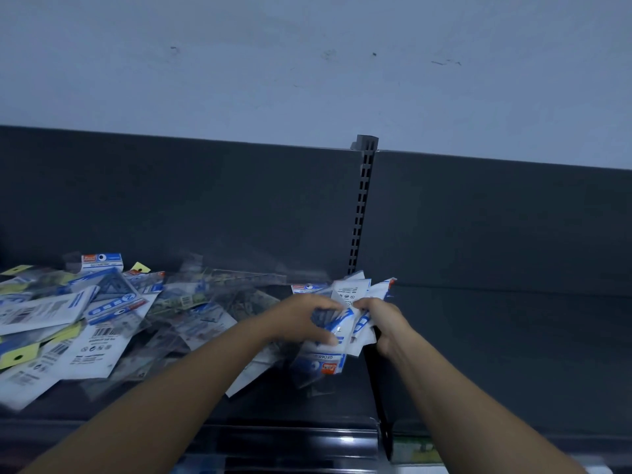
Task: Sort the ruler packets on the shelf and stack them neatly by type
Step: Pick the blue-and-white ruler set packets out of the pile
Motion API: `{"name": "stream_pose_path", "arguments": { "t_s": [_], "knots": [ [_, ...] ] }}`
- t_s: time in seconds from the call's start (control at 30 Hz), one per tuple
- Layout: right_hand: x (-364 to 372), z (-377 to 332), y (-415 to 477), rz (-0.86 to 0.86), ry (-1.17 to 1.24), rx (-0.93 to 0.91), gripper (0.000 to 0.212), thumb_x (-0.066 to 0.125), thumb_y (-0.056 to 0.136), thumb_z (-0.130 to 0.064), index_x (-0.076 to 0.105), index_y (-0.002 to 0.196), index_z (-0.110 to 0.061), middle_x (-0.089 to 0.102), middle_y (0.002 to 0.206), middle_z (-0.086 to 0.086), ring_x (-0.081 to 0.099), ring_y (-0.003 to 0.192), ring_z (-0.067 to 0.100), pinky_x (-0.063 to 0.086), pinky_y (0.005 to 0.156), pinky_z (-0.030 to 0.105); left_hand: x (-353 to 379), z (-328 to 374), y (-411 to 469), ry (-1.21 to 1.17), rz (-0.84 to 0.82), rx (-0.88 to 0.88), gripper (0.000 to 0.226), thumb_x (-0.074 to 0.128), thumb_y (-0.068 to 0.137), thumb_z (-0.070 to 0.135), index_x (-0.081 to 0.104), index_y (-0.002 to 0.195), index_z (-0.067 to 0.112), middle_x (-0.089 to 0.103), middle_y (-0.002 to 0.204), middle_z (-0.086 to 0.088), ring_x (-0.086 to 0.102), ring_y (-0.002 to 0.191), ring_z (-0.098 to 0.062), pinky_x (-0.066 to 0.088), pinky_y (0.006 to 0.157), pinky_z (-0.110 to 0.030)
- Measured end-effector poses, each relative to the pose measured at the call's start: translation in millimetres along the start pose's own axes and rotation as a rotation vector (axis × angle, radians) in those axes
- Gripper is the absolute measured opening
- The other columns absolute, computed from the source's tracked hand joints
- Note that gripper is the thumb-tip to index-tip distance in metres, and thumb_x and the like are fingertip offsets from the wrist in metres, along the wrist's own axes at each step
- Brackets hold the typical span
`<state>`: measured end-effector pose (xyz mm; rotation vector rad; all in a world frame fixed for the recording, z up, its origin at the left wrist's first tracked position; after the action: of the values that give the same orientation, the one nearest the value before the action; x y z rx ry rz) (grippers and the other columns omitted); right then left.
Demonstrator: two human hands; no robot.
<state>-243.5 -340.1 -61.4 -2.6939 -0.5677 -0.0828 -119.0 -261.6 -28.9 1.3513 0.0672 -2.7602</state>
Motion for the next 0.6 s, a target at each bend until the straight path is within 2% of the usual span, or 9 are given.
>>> {"name": "stream_pose_path", "arguments": {
  "t_s": [0.07,0.17,0.23,0.3,0.37,0.47,0.5,0.53,0.6],
  "knots": [
    [0.6,2.5,-1.0,-0.019,0.008,-0.006,0.018,0.064,0.088,-0.006,0.064,0.104,-0.001,0.071,0.086,0.016,0.068,0.066,0.028,0.056,0.054,0.035,5.6,3.4,-4.6,-0.01,-0.053,0.021,0.069,0.081,0.074,0.022,0.053,0.136,0.029,0.045,0.143,0.015,0.04,0.13,-0.004,0.033,0.109,-0.026],
    [3.2,4.5,-5.5,-0.045,-0.046,-0.02,0.022,0.075,0.078,0.0,0.065,0.098,0.002,0.072,0.084,0.02,0.069,0.059,0.027,0.058,0.05,0.037,7.9,5.2,-8.0,-0.038,-0.048,0.027,0.063,0.08,0.074,0.013,0.055,0.131,0.025,0.05,0.137,0.011,0.049,0.122,-0.011,0.038,0.099,-0.024],
    [1.8,4.5,-6.9,-0.009,-0.043,-0.023,0.026,0.071,0.075,0.011,0.062,0.099,0.005,0.069,0.081,0.02,0.067,0.055,0.027,0.055,0.042,0.033,5.7,3.4,-11.3,-0.021,-0.021,0.015,0.064,0.082,0.072,0.018,0.054,0.13,0.023,0.051,0.133,0.008,0.05,0.117,-0.012,0.041,0.1,-0.028],
    [-2.0,1.9,-7.6,0.053,0.027,-0.047,0.03,0.066,0.077,0.014,0.06,0.104,0.005,0.067,0.084,0.02,0.066,0.06,0.029,0.053,0.04,0.032,-2.7,-3.5,-15.6,0.04,0.003,-0.026,0.069,0.084,0.07,0.031,0.052,0.131,0.024,0.045,0.132,0.006,0.046,0.116,-0.01,0.04,0.1,-0.028],
    [-5.9,-4.5,-9.6,0.102,0.124,-0.124,0.036,0.063,0.078,0.013,0.058,0.11,-0.002,0.068,0.092,0.018,0.068,0.07,0.03,0.057,0.049,0.035,-18.0,-15.1,-19.9,0.137,0.069,-0.095,0.066,0.084,0.068,0.04,0.056,0.126,0.025,0.046,0.123,0.005,0.048,0.113,-0.011,0.042,0.095,-0.027],
    [-11.1,-16.2,-18.0,0.14,0.26,-0.244,0.041,0.065,0.08,0.01,0.053,0.112,-0.013,0.068,0.099,0.01,0.069,0.084,0.029,0.059,0.071,0.047,-52.1,-35.5,-36.0,0.159,0.276,-0.237,0.03,0.082,0.073,0.029,0.065,0.096,0.019,0.055,0.094,0.003,0.057,0.091,-0.014,0.046,0.072,-0.025],
    [-11.6,-20.4,-21.4,0.146,0.291,-0.268,0.041,0.065,0.08,0.009,0.052,0.112,-0.015,0.069,0.099,0.008,0.069,0.086,0.029,0.058,0.075,0.049,-56.4,-43.8,-42.9,0.131,0.259,-0.298,0.025,0.082,0.074,0.028,0.065,0.089,0.018,0.058,0.089,0.003,0.058,0.086,-0.015,0.045,0.068,-0.025],
    [-11.9,-24.2,-24.2,0.152,0.313,-0.286,0.041,0.066,0.08,0.008,0.053,0.112,-0.015,0.069,0.099,0.007,0.069,0.086,0.028,0.058,0.075,0.049,-55.0,-48.6,-49.3,0.144,0.164,-0.335,0.027,0.082,0.074,0.031,0.065,0.09,0.017,0.06,0.089,0.003,0.058,0.086,-0.016,0.045,0.069,-0.025],
    [-9.8,-31.6,-29.6,0.155,0.339,-0.318,0.042,0.066,0.08,0.008,0.054,0.113,-0.015,0.069,0.099,0.005,0.07,0.086,0.026,0.059,0.073,0.045,-40.8,-57.2,-66.7,0.32,-0.161,-0.404,0.056,0.081,0.072,0.044,0.059,0.117,0.02,0.055,0.114,0.003,0.053,0.106,-0.018,0.045,0.085,-0.029]
  ]
}}
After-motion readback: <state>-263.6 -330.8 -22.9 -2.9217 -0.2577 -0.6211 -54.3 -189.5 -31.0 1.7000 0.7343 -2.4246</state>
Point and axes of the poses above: each hand's wrist, its own y-axis towards the middle knuckle, its own x-axis out of the palm, z = x × y, the point moved 8 cm from there along y, towards the middle knuckle
